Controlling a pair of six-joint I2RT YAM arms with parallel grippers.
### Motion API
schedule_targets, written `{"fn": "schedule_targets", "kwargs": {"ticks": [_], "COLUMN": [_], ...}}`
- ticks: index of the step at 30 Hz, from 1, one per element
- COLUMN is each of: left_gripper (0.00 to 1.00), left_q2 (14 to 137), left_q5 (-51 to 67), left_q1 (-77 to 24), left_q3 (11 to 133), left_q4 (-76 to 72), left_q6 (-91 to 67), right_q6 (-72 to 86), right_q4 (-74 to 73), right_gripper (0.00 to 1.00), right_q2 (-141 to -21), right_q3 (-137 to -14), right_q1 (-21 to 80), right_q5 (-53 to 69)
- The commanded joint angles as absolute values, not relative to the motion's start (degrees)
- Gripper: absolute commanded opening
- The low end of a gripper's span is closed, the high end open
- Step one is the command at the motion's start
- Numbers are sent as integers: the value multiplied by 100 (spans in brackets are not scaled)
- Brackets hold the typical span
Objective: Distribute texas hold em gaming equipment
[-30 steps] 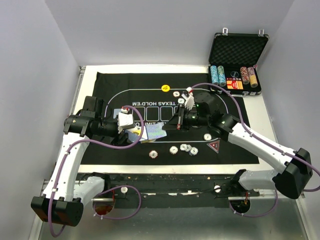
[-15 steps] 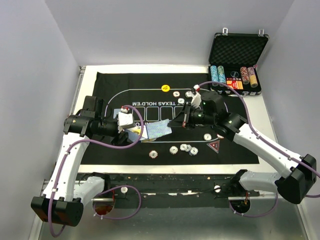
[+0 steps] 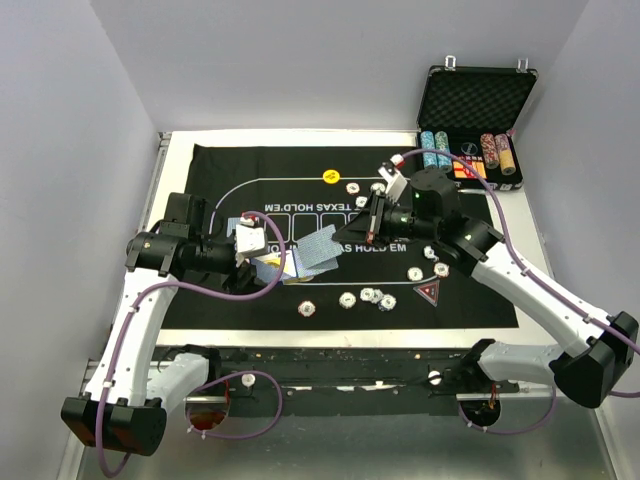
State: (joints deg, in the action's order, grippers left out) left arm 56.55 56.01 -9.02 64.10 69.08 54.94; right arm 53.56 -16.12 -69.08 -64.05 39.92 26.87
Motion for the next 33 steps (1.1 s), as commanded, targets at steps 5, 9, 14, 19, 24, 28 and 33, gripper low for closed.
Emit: {"fn": "schedule_targets", "kwargs": {"ticks": [5, 9, 14, 19, 24, 28, 33], "left_gripper": [20, 20, 20, 20, 20, 20, 20], "left_q2": [5546, 5555, 5555, 5555, 5590, 5599, 5599], "left_q5": [5977, 5976, 5994, 5985, 5994, 6003, 6003], "left_q1": [-896, -896, -888, -888, -888, -888, -888], "left_q3": [6398, 6390, 6425, 6460, 6513, 6583, 6592], "left_q4": [6776, 6776, 6776, 6803, 6811, 6864, 6890], "left_q6": [5546, 5546, 5528, 5528, 5520, 5528, 5581], "right_q6": [5282, 5353, 5274, 5203, 5159, 5019, 5088], "right_q4": [-1775, -1696, -1513, -1178, -704, -852, -1231], "right_gripper": [1, 1, 1, 1, 1, 1, 1], "right_q2": [-6952, -7189, -7786, -8971, -10648, -11984, -13358], "right_q3": [-6960, -7171, -7532, -8093, -8980, -10104, -11276], "right_q1": [3385, 3103, 2612, 2092, 2021, 2013, 2030], "right_q5": [3084, 3252, 3348, 3384, 3358, 2980, 3068]}}
